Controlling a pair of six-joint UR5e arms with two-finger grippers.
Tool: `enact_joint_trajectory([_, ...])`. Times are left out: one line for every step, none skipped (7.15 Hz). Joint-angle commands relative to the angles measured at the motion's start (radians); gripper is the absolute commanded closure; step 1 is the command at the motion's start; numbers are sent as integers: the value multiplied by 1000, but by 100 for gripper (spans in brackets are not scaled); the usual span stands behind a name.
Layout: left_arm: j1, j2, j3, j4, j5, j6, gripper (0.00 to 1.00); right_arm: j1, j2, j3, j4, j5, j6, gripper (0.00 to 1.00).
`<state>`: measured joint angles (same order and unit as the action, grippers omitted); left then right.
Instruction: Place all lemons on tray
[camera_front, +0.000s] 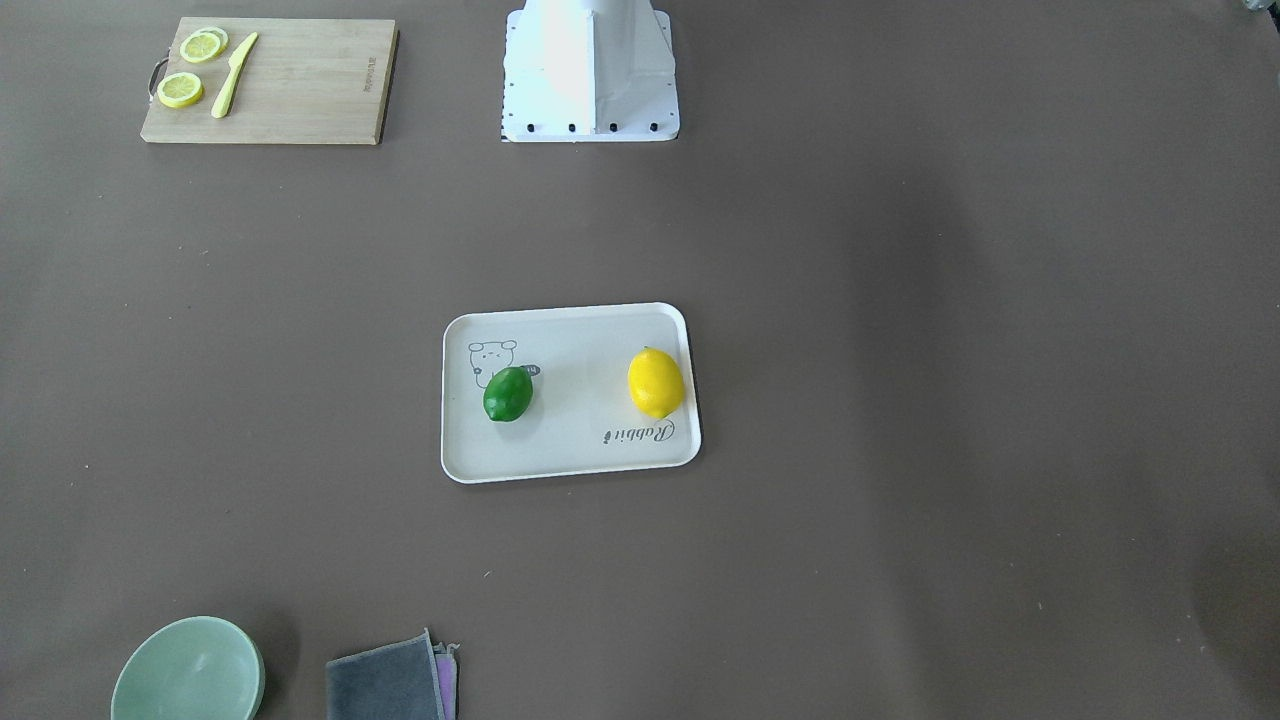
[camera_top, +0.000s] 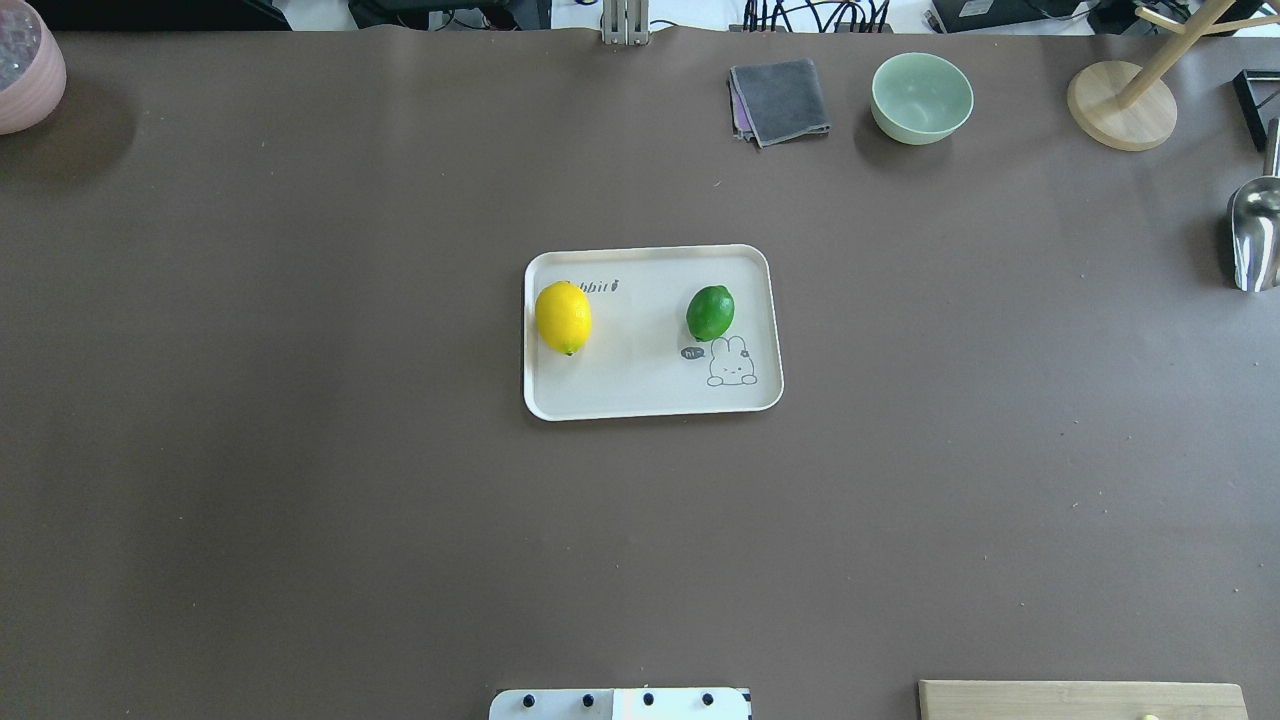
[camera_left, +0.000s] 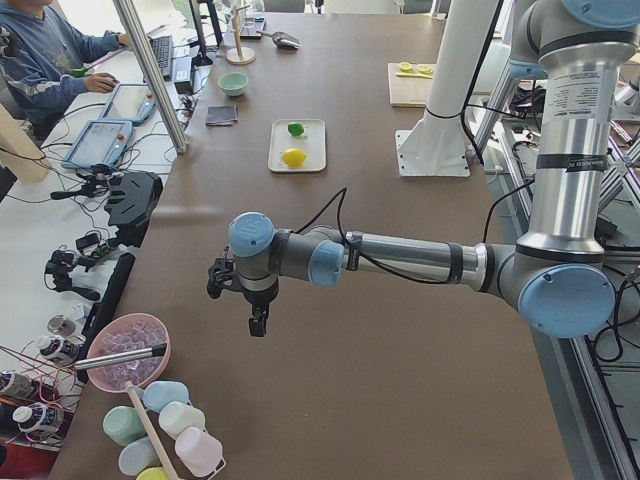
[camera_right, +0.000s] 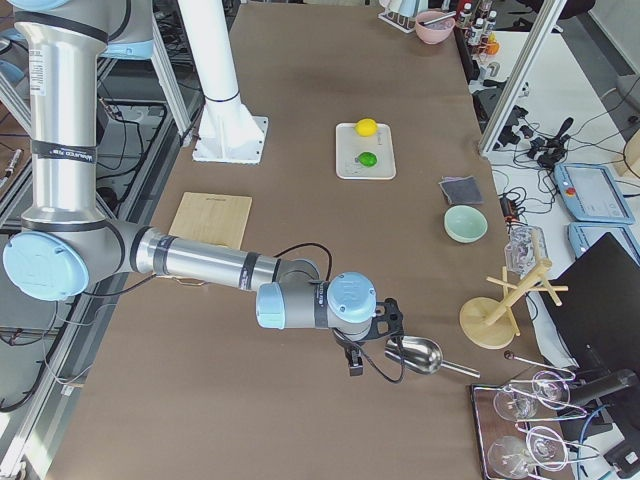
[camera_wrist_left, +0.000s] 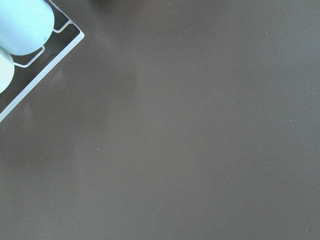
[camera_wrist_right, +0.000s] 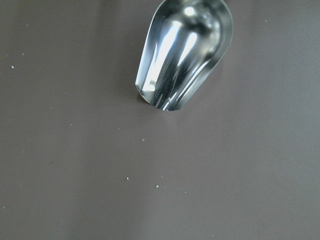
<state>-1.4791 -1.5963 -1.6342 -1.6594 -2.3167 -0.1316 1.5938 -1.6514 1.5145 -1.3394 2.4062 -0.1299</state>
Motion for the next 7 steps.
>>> enact_joint_trajectory([0,-2,0,0,-1,1,2,-6,4,15,-1,-9,9,0])
enact_joint_trajectory([0,1,7,1,-1,1,2,-18,13,15,-1,-50,9,0])
enact_joint_trajectory([-3,7,1,1,-1,1,2,-20,22,15,-3,-73,10,0])
enact_joint_trajectory([-3,7,4,3,0,1,2,-21,24,26,-4,-75,19,0])
enact_joint_trajectory([-3,9,7,3,0,0,2,-24,39,27,-10,-73,63,0])
enact_joint_trajectory([-4,12,7,6,2,-2,2,-31,48,29,-14,-71,100,0])
enact_joint_trajectory([-10,12,17,10,0,-2,2,-38,59,30,-15,-64,128,0])
